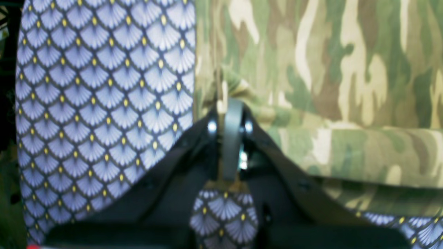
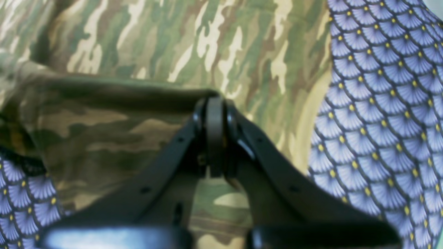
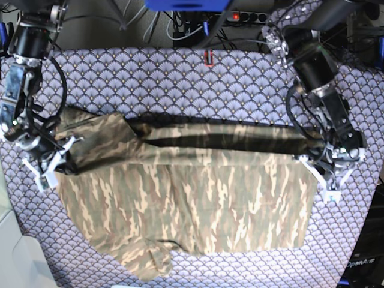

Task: Fold the T-shirt properly
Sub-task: 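Drag the shoulder edge with both grippers across the shirt toward the hem, then lower the folded edge onto the shirt and open both grippers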

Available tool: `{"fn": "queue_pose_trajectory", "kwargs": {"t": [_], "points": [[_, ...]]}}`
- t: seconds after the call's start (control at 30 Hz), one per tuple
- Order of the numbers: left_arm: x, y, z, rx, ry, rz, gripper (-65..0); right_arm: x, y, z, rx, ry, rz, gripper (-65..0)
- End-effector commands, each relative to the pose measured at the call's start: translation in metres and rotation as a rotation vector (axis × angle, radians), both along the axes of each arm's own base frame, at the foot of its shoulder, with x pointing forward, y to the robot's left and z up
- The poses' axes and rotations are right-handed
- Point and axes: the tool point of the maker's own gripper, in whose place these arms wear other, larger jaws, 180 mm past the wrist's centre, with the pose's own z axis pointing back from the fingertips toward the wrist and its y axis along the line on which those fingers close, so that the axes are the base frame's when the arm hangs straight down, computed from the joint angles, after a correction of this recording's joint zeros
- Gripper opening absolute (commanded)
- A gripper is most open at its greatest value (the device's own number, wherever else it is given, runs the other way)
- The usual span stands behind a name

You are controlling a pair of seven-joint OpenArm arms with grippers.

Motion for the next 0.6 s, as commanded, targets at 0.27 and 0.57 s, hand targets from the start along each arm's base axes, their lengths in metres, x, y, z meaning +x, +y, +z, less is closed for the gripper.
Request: {"fn": "queue_pose_trajectory", "kwargs": {"t": [0.27,0.57], "points": [[0.035,-0.008,0.034,0.049,-0.122,-0.073,-65.0,0.026,-0.015,0.013,0.008,-0.032,-0.016,-65.0],[0.043,-0.016,0.034,0.094,-0.132,-0.106,-65.0,0.038,0.004,0.018,-0.014,-0.035,0.052,-65.0]]}}
